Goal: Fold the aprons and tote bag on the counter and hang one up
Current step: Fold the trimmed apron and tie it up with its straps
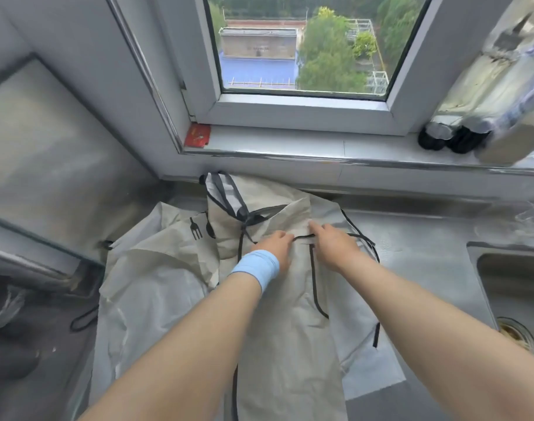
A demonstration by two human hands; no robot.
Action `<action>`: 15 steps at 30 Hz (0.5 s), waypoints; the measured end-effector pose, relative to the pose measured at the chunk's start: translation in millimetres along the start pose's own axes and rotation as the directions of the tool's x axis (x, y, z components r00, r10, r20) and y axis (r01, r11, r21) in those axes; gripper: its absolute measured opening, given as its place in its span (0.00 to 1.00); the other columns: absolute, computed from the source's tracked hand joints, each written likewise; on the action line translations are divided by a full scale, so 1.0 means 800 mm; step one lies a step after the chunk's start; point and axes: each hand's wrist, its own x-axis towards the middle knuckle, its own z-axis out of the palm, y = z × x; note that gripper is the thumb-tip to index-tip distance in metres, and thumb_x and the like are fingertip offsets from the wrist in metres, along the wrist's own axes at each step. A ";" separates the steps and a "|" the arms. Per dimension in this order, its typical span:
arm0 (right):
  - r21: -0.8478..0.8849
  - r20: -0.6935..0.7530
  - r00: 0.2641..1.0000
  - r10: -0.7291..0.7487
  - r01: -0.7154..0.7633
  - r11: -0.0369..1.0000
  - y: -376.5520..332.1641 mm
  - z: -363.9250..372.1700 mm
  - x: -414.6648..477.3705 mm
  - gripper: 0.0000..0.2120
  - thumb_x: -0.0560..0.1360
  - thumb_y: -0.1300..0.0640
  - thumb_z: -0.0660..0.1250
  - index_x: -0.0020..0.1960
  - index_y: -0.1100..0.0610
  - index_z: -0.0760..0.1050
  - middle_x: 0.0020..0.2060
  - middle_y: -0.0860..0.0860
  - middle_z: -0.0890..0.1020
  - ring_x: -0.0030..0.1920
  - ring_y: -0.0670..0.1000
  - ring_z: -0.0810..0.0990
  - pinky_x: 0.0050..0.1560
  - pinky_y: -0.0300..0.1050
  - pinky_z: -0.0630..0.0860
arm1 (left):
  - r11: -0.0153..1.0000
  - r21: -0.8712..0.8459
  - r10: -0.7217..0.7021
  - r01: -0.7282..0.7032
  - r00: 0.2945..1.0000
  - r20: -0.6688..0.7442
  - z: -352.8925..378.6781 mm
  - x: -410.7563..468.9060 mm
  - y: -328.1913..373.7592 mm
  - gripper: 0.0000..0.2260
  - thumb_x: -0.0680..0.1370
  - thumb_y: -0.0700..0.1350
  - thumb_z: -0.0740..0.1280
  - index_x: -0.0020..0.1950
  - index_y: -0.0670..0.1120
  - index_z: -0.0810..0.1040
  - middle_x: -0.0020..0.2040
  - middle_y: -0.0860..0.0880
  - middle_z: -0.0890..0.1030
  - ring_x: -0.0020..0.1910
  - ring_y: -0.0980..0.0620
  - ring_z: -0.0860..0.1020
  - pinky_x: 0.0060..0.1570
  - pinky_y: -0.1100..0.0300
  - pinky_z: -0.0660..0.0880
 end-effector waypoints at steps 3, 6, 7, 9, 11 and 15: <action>-0.018 -0.076 0.996 0.041 -0.042 0.999 0.004 0.010 0.013 0.14 0.77 0.64 0.57 0.60 0.55 0.72 0.55 0.56 0.75 0.53 0.62 0.79 0.50 0.52 0.74 | 1.000 -0.008 0.003 -0.002 1.000 0.013 0.007 0.017 -0.014 0.25 0.77 0.46 0.63 0.74 0.51 0.64 0.73 0.49 0.64 0.69 0.43 0.68 0.67 0.48 0.68; -0.027 -0.130 0.989 0.072 -0.076 0.997 0.000 0.003 0.021 0.11 0.76 0.61 0.60 0.53 0.54 0.79 0.52 0.55 0.81 0.52 0.60 0.80 0.50 0.48 0.76 | 0.996 -0.090 0.018 -0.021 0.999 -0.040 0.006 0.019 -0.024 0.24 0.77 0.45 0.64 0.73 0.51 0.65 0.71 0.49 0.66 0.67 0.45 0.71 0.65 0.52 0.69; 0.061 -0.112 0.990 0.088 -0.081 0.995 -0.005 -0.003 0.021 0.10 0.75 0.58 0.62 0.51 0.53 0.80 0.50 0.54 0.83 0.51 0.58 0.81 0.50 0.47 0.76 | 0.987 -0.156 0.016 -0.029 0.996 -0.087 0.006 0.016 -0.024 0.23 0.76 0.44 0.65 0.71 0.51 0.68 0.69 0.50 0.68 0.64 0.45 0.73 0.63 0.53 0.70; 0.439 -0.002 0.993 0.121 -0.107 0.892 -0.024 -0.019 0.020 0.06 0.75 0.56 0.65 0.46 0.54 0.81 0.42 0.52 0.85 0.44 0.53 0.82 0.46 0.47 0.77 | 0.925 -0.379 -0.068 -0.020 0.973 -0.219 0.005 0.009 -0.023 0.15 0.74 0.44 0.67 0.59 0.52 0.73 0.59 0.50 0.73 0.52 0.48 0.78 0.56 0.54 0.74; 0.775 0.152 0.984 0.092 -0.176 0.607 -0.053 -0.039 0.016 0.04 0.75 0.58 0.67 0.42 0.56 0.80 0.33 0.52 0.82 0.31 0.48 0.78 0.34 0.45 0.74 | 0.710 -0.704 -0.234 0.033 0.953 -0.191 -0.005 -0.004 -0.017 0.10 0.70 0.45 0.66 0.48 0.51 0.70 0.49 0.50 0.77 0.42 0.49 0.78 0.47 0.54 0.75; 0.939 0.282 0.956 -0.087 -0.256 0.229 -0.104 -0.062 0.006 0.03 0.78 0.64 0.66 0.45 0.59 0.76 0.34 0.55 0.80 0.28 0.49 0.78 0.31 0.41 0.74 | 0.230 -0.967 -0.247 0.113 0.967 0.055 -0.025 -0.034 -0.023 0.16 0.63 0.43 0.63 0.50 0.47 0.67 0.45 0.46 0.80 0.35 0.50 0.81 0.31 0.61 0.71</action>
